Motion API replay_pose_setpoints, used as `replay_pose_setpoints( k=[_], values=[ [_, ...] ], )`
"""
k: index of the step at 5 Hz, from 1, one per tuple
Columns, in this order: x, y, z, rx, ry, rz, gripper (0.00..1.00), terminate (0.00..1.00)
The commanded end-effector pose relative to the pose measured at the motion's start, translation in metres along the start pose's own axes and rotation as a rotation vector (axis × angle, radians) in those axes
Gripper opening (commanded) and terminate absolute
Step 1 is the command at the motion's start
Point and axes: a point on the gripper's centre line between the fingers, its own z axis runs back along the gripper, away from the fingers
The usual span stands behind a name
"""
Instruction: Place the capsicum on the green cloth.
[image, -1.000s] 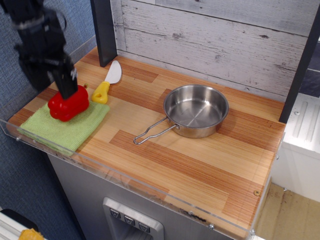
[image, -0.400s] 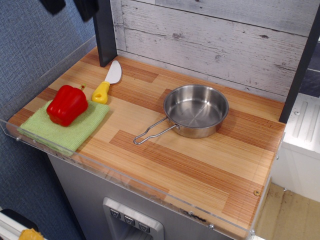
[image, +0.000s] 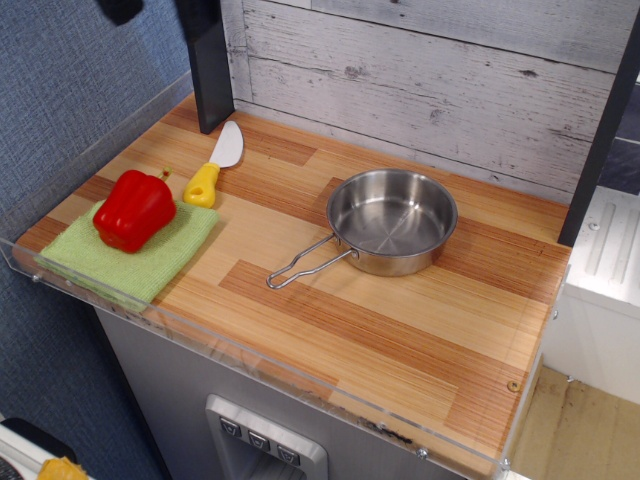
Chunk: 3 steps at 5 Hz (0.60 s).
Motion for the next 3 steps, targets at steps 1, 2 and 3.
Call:
replay_pose_setpoints(
  k=[1,2,3],
  values=[
    [-0.0099,-0.0151,0.0092,0.002,-0.007,-0.018,1.00,0.00],
    [-0.0099,-0.0151,0.0092,0.002,-0.007,-0.018,1.00,0.00],
    [-0.0099,-0.0151,0.0092,0.002,-0.007,-0.018,1.00,1.00]
  ],
)
